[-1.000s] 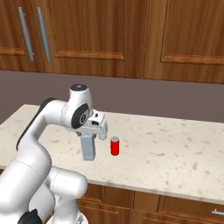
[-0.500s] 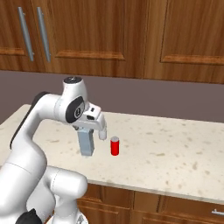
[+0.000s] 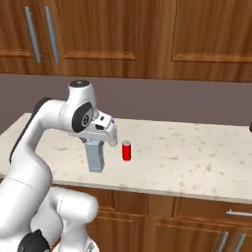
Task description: Move the drinks to the dining counter.
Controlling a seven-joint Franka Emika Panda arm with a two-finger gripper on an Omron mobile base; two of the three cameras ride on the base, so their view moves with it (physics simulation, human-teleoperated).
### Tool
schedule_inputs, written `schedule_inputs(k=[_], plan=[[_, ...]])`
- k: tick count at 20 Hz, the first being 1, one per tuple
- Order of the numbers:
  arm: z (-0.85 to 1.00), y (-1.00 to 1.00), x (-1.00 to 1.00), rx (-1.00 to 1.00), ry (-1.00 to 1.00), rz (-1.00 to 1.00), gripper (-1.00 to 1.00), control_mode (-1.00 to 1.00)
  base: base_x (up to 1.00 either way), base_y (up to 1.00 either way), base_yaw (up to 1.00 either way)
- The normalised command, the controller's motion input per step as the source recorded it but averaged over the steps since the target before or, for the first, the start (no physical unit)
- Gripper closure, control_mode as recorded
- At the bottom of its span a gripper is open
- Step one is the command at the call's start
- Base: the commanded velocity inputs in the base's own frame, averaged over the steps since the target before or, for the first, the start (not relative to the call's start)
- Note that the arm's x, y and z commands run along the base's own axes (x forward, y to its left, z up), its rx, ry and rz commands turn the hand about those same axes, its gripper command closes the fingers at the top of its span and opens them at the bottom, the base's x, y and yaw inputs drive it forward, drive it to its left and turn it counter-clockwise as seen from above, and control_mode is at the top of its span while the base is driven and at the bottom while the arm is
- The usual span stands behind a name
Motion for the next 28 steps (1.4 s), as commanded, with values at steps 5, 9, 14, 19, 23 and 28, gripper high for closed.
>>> schedule_inputs(k=[5,9,14,19,23,28], plan=[[0.00,0.00,0.00,0.00,0.00,0.00,1.00,1.00,-1.00,-0.09,-0.51],[0.00,0.00,0.00,0.00,0.00,0.00,1.00,1.00,-0.88,-0.09,-0.73],[0.00,0.00,0.00,0.00,0.00,0.00,1.00,1.00,-0.50,-0.12,-0.84],[0.00,0.00,0.00,0.00,0.00,0.00,1.00,1.00,-0.23,-0.21,-0.89],[0.00,0.00,0.00,0.00,0.00,0.00,1.00,1.00,-0.02,-0.38,-0.82],[0.00,0.00,0.00,0.00,0.00,0.00,1.00,1.00,0.68,-0.35,-0.55]])
